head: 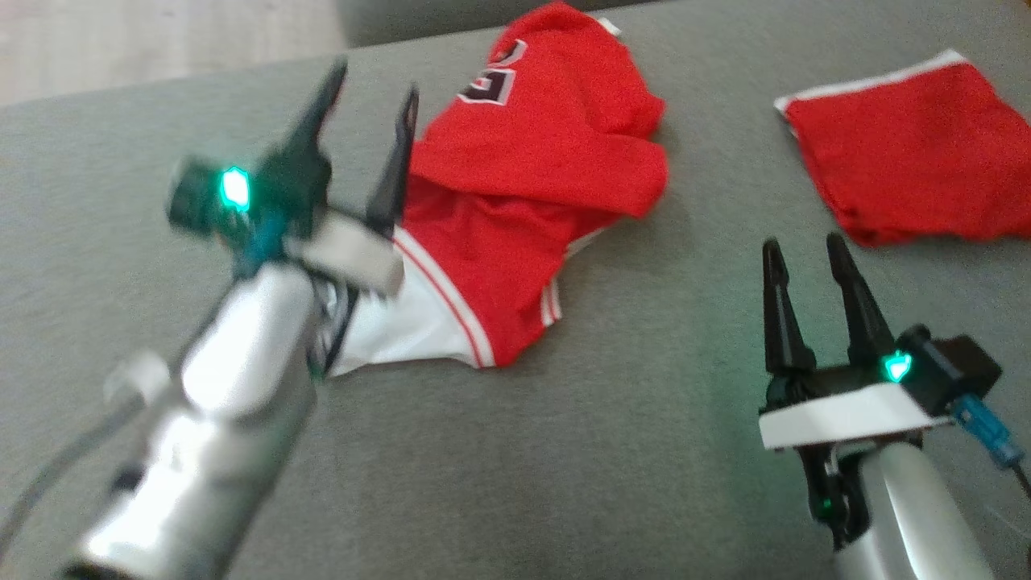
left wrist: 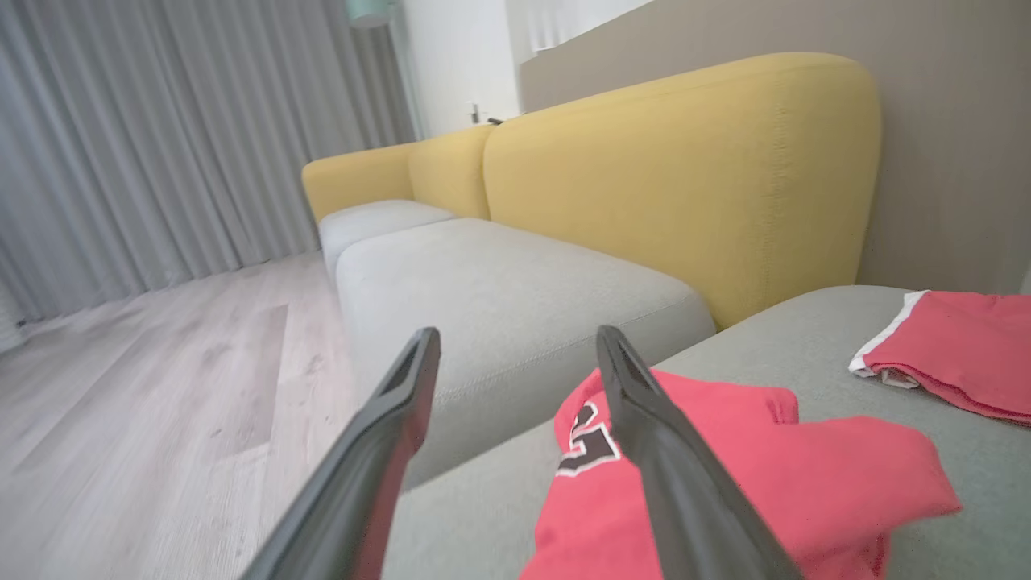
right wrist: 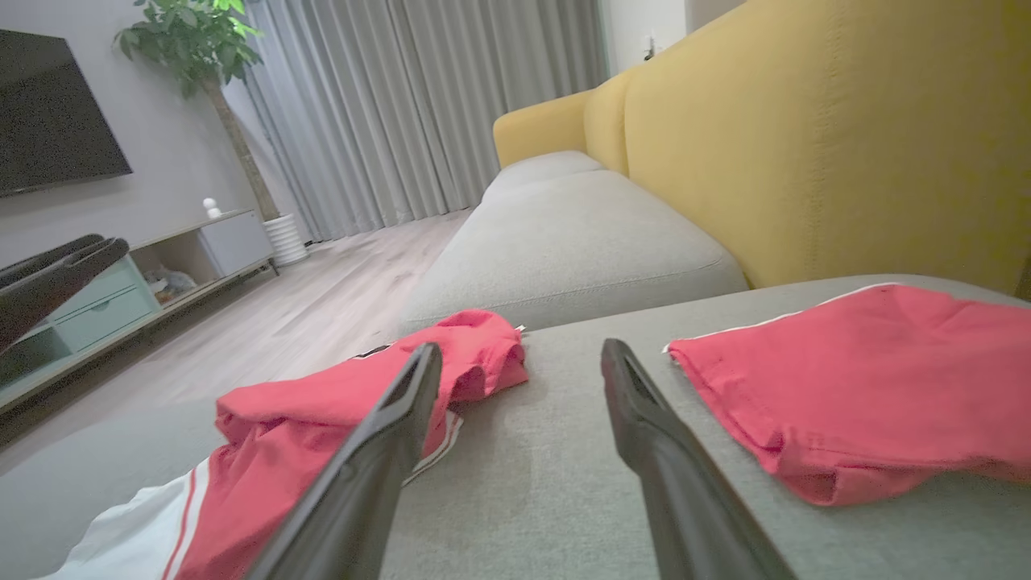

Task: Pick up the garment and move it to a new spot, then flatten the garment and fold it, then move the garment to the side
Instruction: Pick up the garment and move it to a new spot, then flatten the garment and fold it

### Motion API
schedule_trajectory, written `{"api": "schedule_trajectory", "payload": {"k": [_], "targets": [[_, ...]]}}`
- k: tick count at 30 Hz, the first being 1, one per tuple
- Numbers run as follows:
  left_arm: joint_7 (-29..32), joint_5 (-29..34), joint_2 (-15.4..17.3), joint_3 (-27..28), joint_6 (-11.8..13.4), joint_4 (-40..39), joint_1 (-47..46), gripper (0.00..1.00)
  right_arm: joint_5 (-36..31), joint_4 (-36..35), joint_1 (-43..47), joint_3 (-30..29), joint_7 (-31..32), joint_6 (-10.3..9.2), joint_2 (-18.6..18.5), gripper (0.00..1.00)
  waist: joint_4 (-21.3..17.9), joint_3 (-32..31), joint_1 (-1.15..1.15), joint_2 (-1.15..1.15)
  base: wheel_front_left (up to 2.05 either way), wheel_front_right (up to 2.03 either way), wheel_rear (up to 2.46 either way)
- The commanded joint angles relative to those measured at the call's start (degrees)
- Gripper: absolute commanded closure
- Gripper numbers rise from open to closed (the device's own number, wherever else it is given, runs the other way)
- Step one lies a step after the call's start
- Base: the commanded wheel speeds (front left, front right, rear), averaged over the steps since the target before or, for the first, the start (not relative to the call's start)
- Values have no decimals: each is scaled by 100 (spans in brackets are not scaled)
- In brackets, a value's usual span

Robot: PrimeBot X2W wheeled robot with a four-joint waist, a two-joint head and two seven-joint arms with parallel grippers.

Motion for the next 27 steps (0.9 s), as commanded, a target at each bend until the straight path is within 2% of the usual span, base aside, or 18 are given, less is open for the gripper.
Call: {"api": "schedule_trajectory", "payload": {"k": [1,8,13,19,27], "targets": [[-51,-42,174,304,121,-378,172,0,-68,-126,41,78,-62,-4,-25,0,397,-302,0,0,0,0,0],[-52,-80,203,1030,624,-1688,1983,0,-179,-56,292,-158,-62,-4,-25,0,904,-577,0,0,0,0,0],[-53,-115,18,1491,757,-2294,2860,0,-255,-17,381,-220,-62,-4,-25,0,1052,-627,0,0,0,0,0],[-53,124,-320,1960,678,-2739,3599,0,-299,32,423,-250,-62,-4,-25,0,1163,-608,0,0,0,0,0],[-53,523,-628,2065,351,-2716,3488,0,-379,133,189,-360,-62,-4,-25,0,1403,-415,0,0,0,0,0]]}}
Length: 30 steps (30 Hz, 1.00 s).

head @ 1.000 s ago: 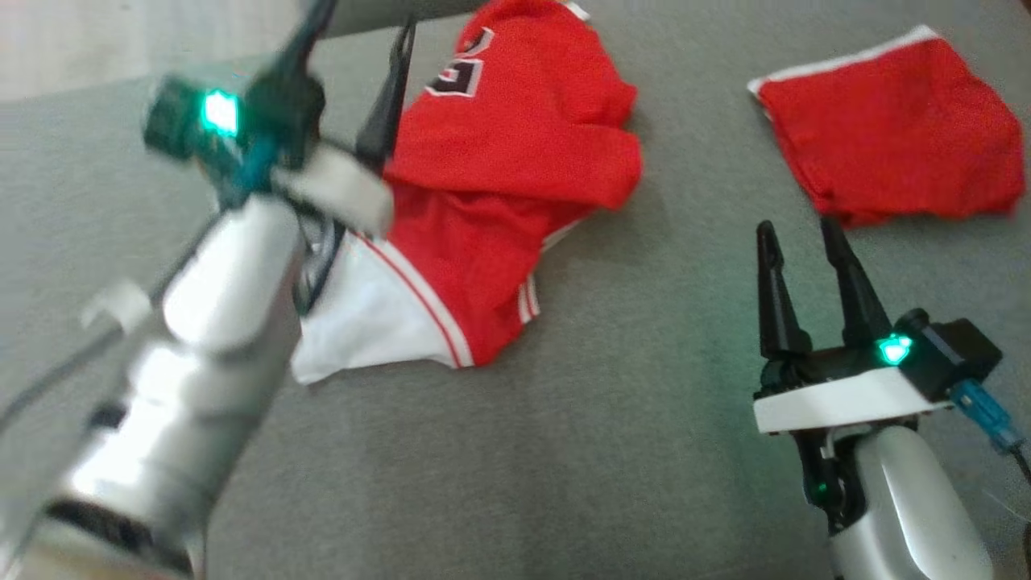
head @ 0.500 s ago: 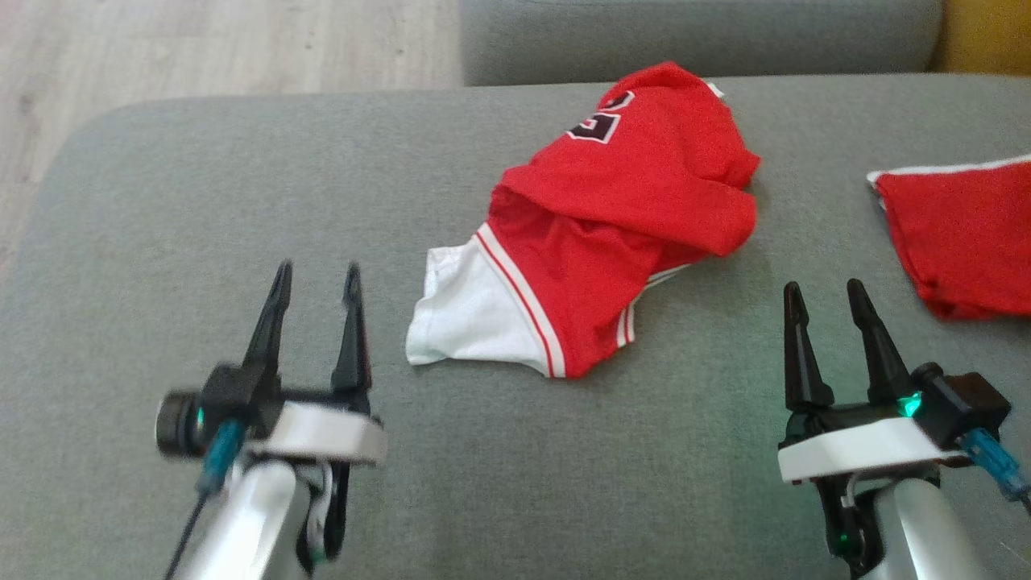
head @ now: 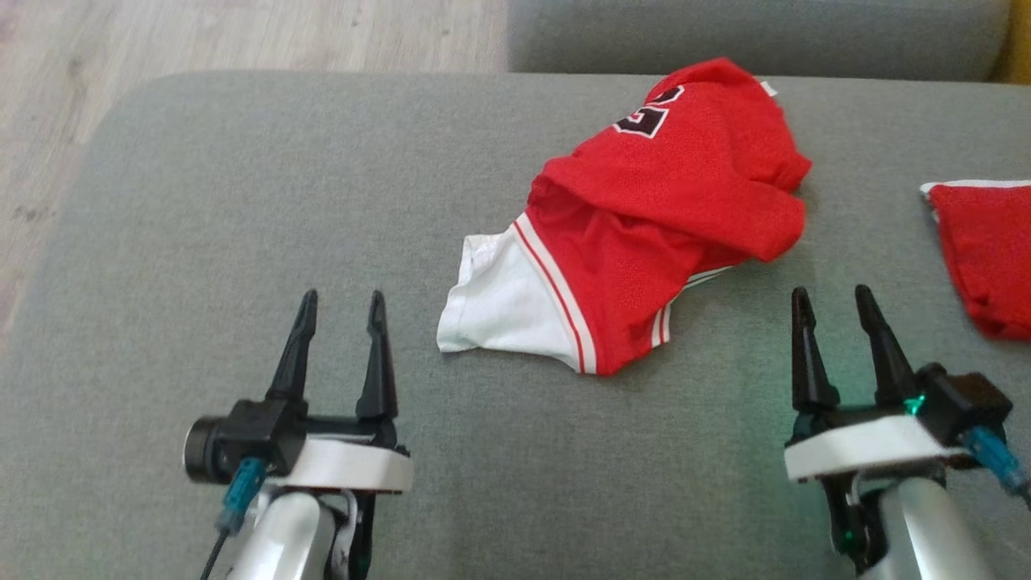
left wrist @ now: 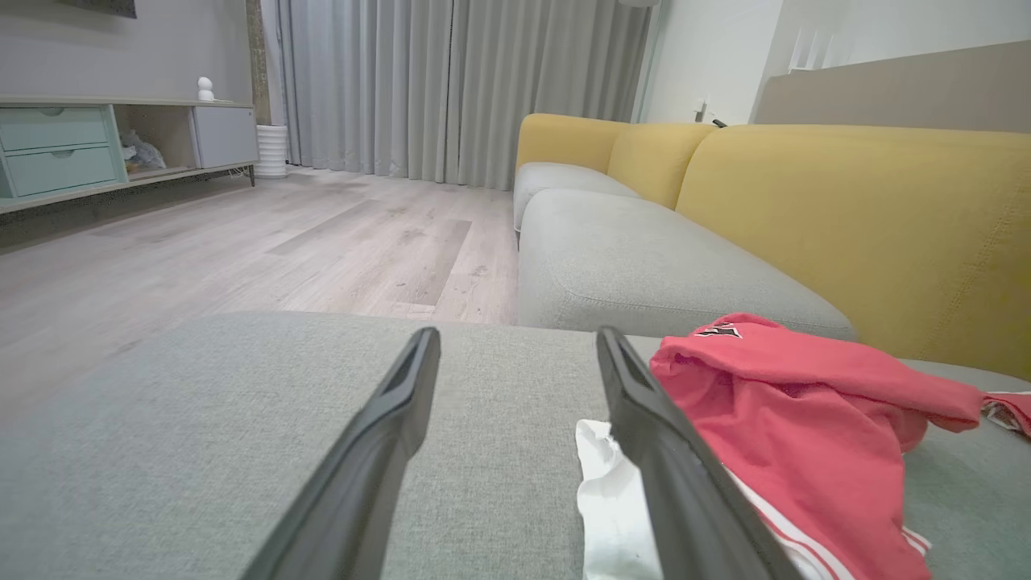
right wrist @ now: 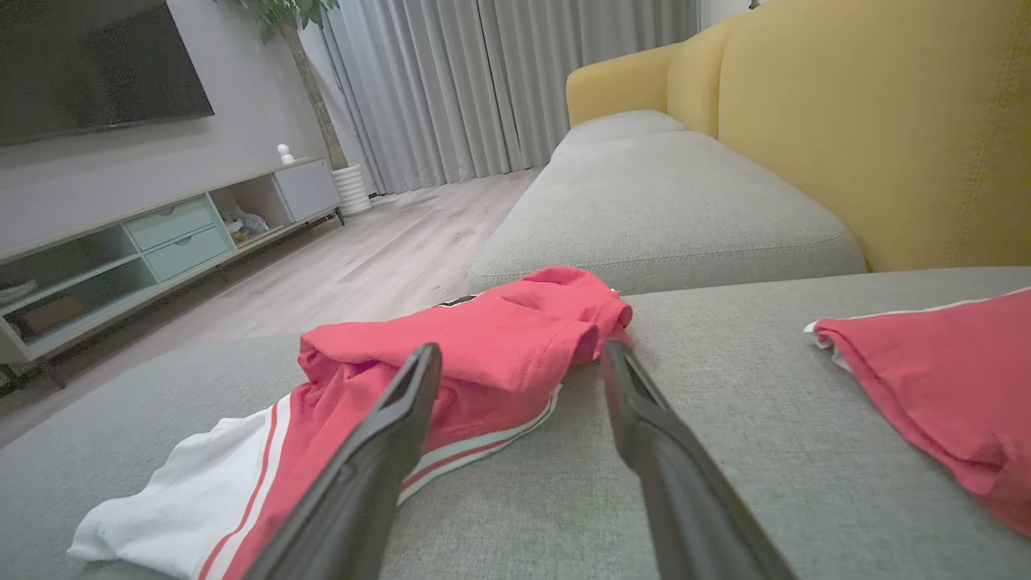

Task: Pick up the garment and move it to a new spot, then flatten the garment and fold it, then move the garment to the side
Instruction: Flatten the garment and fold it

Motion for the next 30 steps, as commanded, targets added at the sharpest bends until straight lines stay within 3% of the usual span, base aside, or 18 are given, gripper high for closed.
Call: {"api": "schedule_trajectory", "payload": {"k": [1,7,15,24,25,26,30], "targets": [[-54,79,-15,210,-50,-153,-330,0,31,-94,-371,116,-62,-4,-28,0,89,111,0,0,0,0,0],[-54,202,-116,277,-188,-32,-393,0,550,633,-993,248,-31,-4,-28,0,299,301,0,0,0,0,0],[-54,308,-175,351,-294,48,-436,0,1339,1954,-1726,-26,16,-4,-28,0,542,411,0,0,0,0,0],[-54,365,-189,395,-301,54,-420,0,1685,2401,-2162,135,-54,-4,-28,0,521,467,0,0,0,0,0],[-54,369,-190,404,-299,55,-425,0,1704,2408,-2194,162,-56,-4,-28,11,504,464,0,0,0,0,0],[-54,373,-190,416,-295,57,-425,0,1722,2375,-2224,182,-58,-4,-28,100,481,459,0,0,0,0,0],[-54,386,-191,452,-292,71,-407,0,1666,2183,-2219,208,-60,-4,-28,100,382,415,0,0,0,0,0]]}}
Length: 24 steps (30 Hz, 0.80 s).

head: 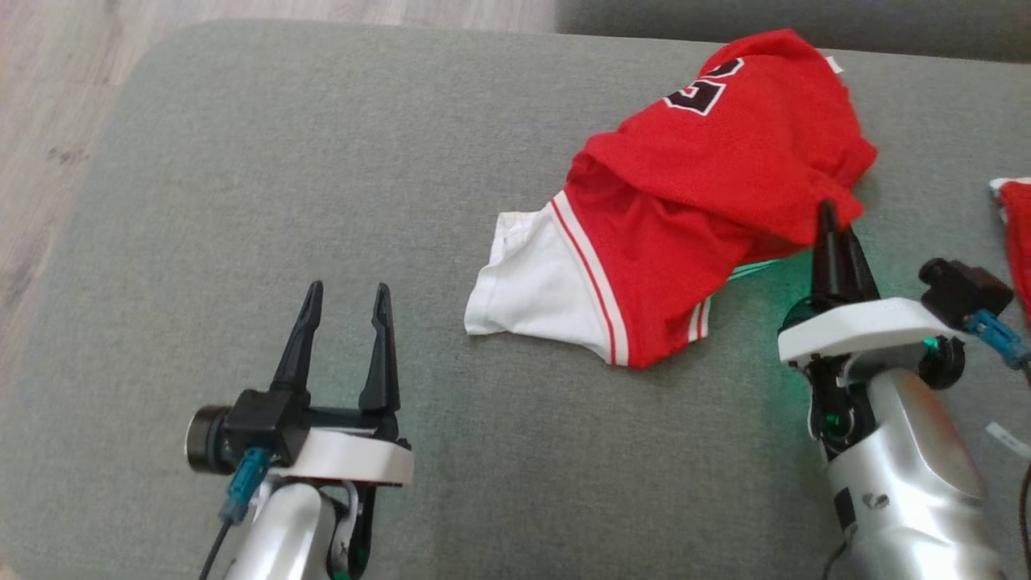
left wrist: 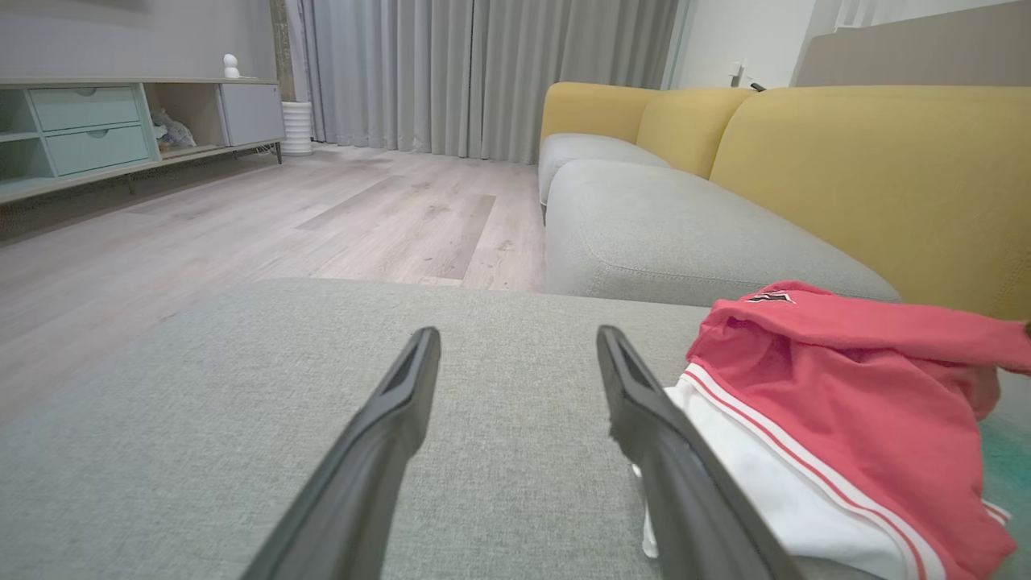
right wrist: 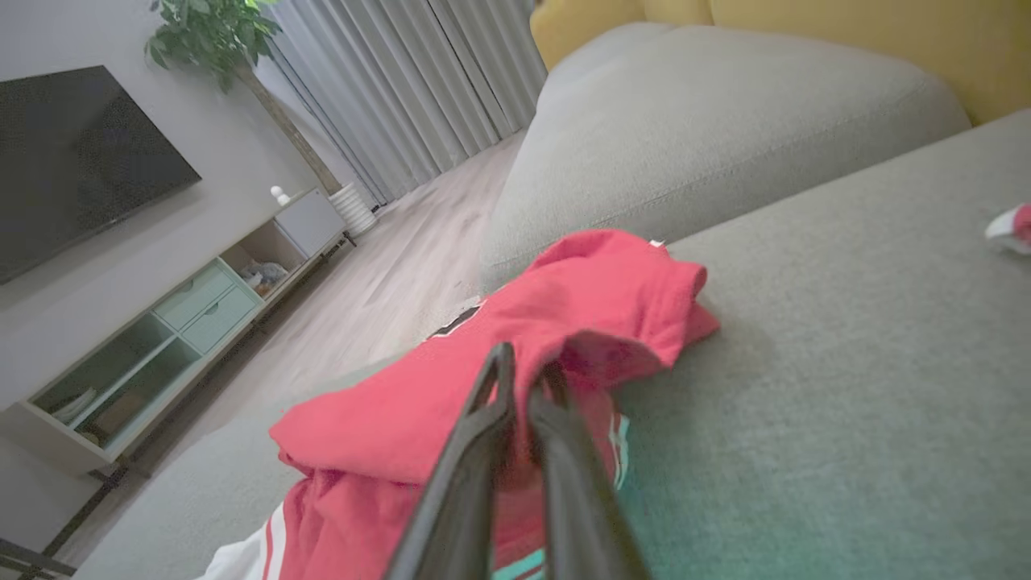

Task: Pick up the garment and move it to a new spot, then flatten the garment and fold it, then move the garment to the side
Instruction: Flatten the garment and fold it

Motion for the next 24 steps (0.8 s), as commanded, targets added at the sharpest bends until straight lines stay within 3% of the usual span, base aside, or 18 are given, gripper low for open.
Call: {"api": "schedule_trajectory", "payload": {"k": [1,8,15,24], "targets": [[-54,32,8,237,-1,-145,-208,0,-33,-222,-118,153,-66,-4,-11,100,-70,-49,0,0,0,0,0],[-54,63,7,436,-32,-121,-105,0,-541,-894,559,-193,-67,-4,-11,100,-578,-380,0,0,0,0,0],[-54,48,7,425,-71,-107,-42,0,-1357,-1508,1319,-975,57,-4,-122,100,-1055,-692,0,0,0,0,0],[-55,16,6,388,-58,-76,-10,0,-2157,-2027,1578,-1861,474,-4,-140,98,-1310,-774,0,0,0,0,0]]}}
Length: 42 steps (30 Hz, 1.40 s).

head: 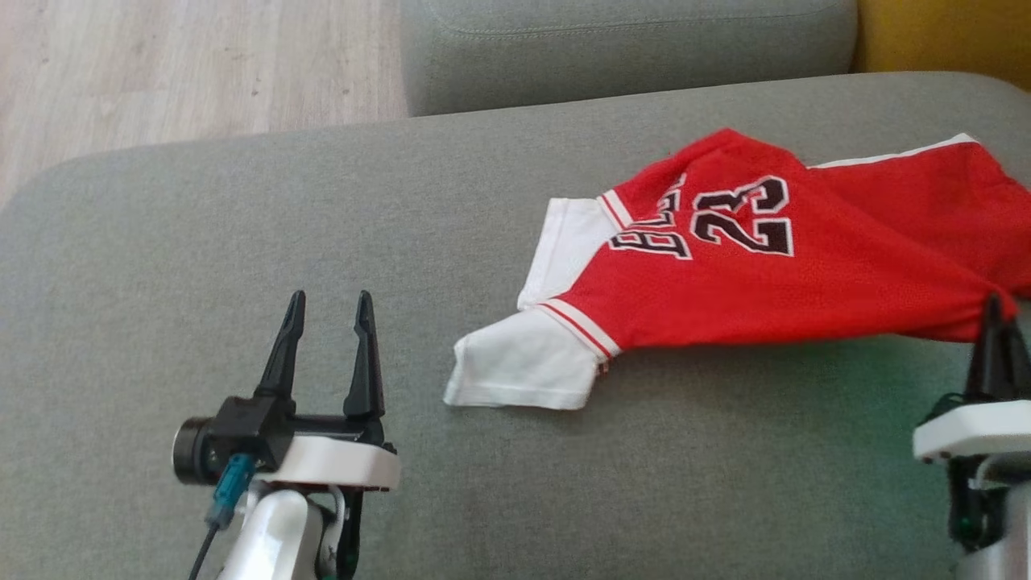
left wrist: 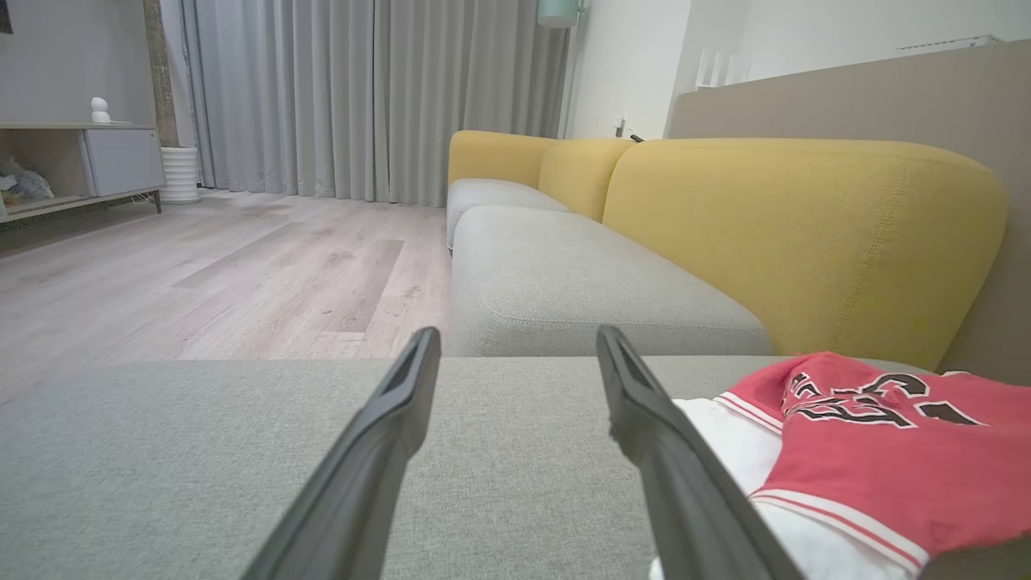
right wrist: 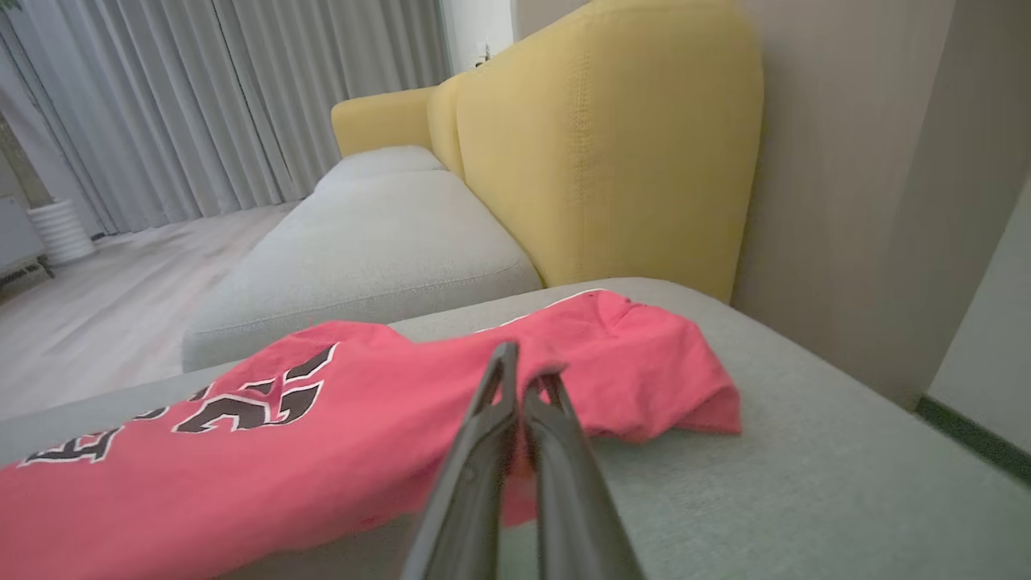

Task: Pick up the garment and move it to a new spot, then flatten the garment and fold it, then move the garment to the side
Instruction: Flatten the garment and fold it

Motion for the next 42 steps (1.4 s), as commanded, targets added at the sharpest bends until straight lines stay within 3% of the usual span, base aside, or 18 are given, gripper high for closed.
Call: {"api": "schedule_trajectory", "payload": {"k": [1,2,8,17,23,28,32,36,42], "targets": [[-55,9,12,149,14,-154,-89,0,-223,-277,-98,-16,11,-4,-43,13,-27,-10,1,0,0,0,0],[-55,2,12,137,13,-150,-87,0,-321,-307,-103,-79,19,-4,-25,0,-32,-15,1,0,0,0,0],[-55,-2,12,96,-8,-100,-83,0,-664,-654,-172,130,-235,-4,57,0,-16,-43,1,0,0,0,0],[-55,90,12,97,-92,-15,-179,0,143,-1031,254,2048,-504,-4,68,0,44,96,1,0,0,0,0],[-55,192,14,46,-196,83,-322,0,284,-998,297,2321,-527,-4,69,0,-54,257,1,0,0,0,0],[8,356,116,-167,-484,404,-936,0,315,-967,149,2382,-532,-4,69,0,-275,478,1,0,0,0,0],[630,373,231,-556,-841,699,-1946,0,404,-980,-7,2459,-533,-4,69,0,-502,690,1,0,0,0,0],[1651,22,406,-1163,-967,1060,-3100,0,521,-1001,-129,2663,-534,-4,69,0,-809,910,1,0,0,0,0],[3221,-1544,1179,-2666,-973,1440,-4393,0,747,-1044,-287,2934,-534,-4,69,0,-1378,1178,1,0,0,0,0]]}}
